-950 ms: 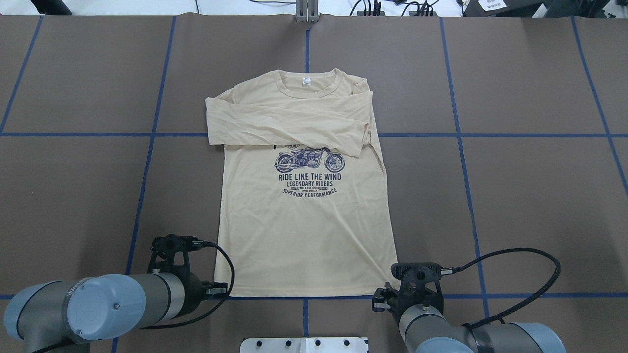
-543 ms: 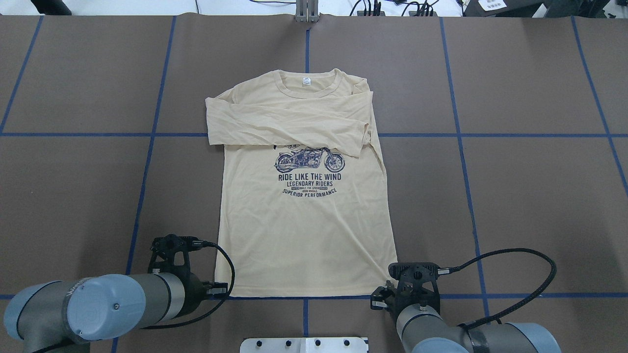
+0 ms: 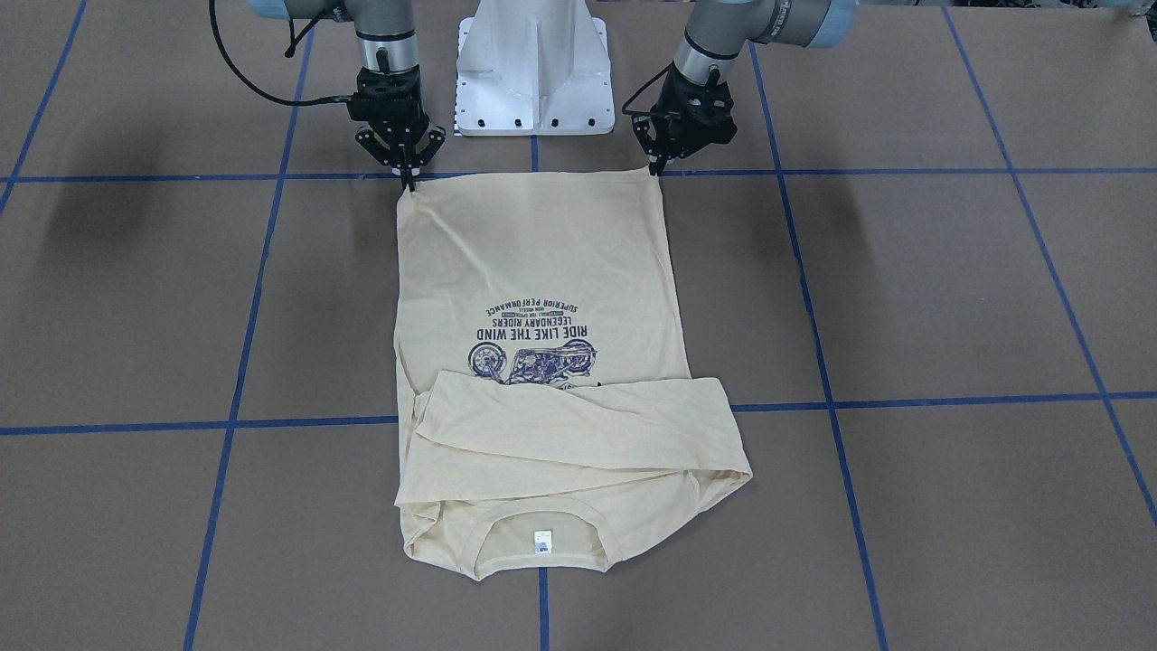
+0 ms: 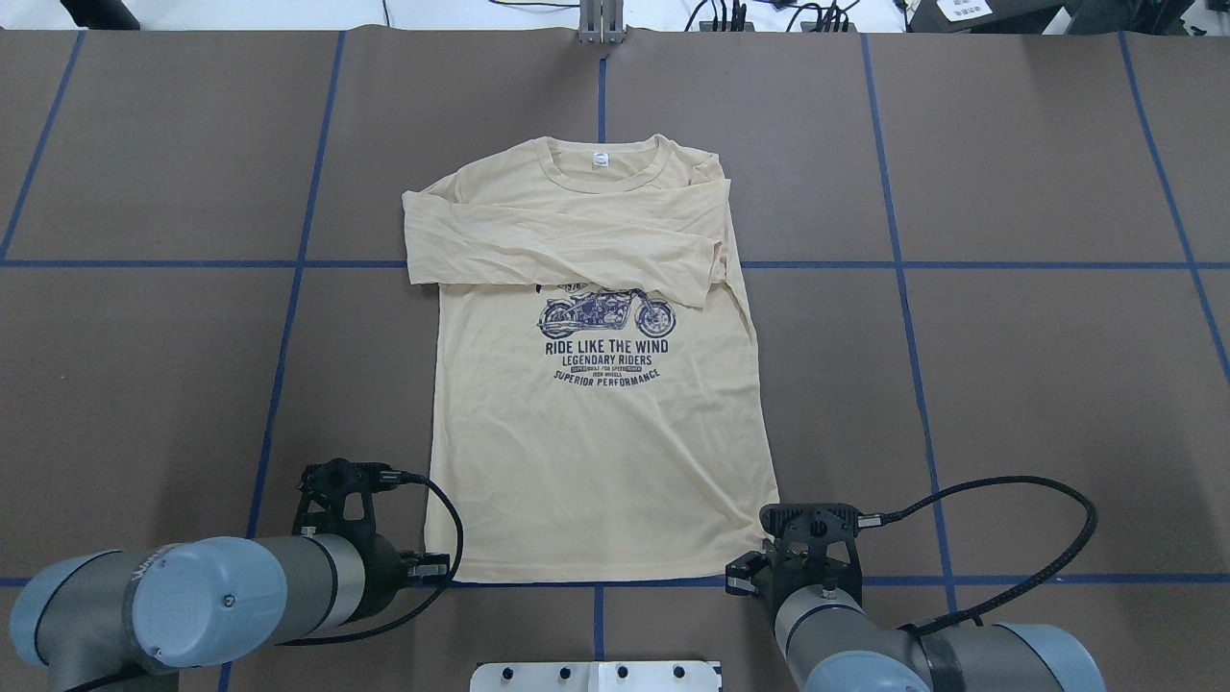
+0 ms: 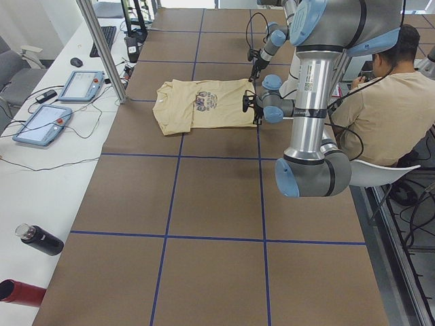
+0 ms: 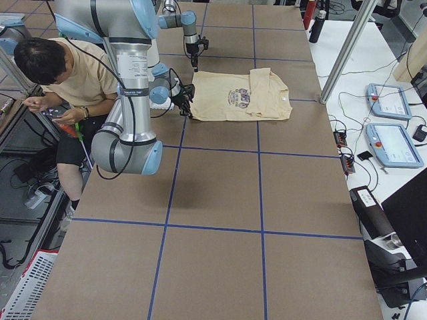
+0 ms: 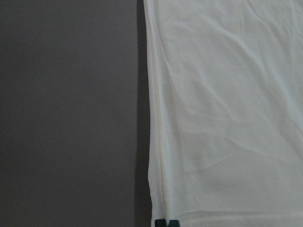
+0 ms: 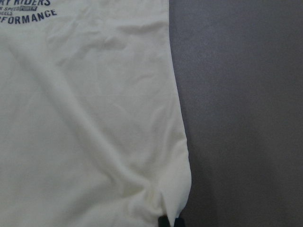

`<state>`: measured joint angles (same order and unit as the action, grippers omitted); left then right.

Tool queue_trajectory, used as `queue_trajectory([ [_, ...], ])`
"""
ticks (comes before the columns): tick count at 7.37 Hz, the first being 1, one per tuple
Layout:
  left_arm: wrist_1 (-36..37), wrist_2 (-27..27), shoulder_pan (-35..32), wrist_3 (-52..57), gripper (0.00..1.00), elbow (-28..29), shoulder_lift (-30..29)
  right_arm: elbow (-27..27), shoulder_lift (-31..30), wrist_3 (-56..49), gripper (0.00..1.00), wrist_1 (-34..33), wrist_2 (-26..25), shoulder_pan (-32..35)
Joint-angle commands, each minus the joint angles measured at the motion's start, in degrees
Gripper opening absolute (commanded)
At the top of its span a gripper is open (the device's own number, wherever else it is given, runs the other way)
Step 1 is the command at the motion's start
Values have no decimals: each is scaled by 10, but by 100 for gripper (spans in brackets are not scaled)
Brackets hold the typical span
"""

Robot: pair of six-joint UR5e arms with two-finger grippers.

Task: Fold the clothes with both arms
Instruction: 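Pinch the hem corners with both grippers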

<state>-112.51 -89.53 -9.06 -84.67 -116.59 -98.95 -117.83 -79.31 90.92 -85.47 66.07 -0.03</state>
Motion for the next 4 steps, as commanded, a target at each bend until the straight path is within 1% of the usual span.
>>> queue_trajectory([
  [1,1,-2,-3,1,0,-25,2,-38,-1,-1,0,-6,12,13],
  [2,18,-5,-3,6,0,-50,3,-52,-1,-1,0,-6,23,21],
  [3,59,-23,-3,6,0,-92,-1,-71,-3,-2,0,-8,49,41],
  [4,109,-47,-3,6,0,-151,-1,-105,-12,-3,0,-8,83,57],
])
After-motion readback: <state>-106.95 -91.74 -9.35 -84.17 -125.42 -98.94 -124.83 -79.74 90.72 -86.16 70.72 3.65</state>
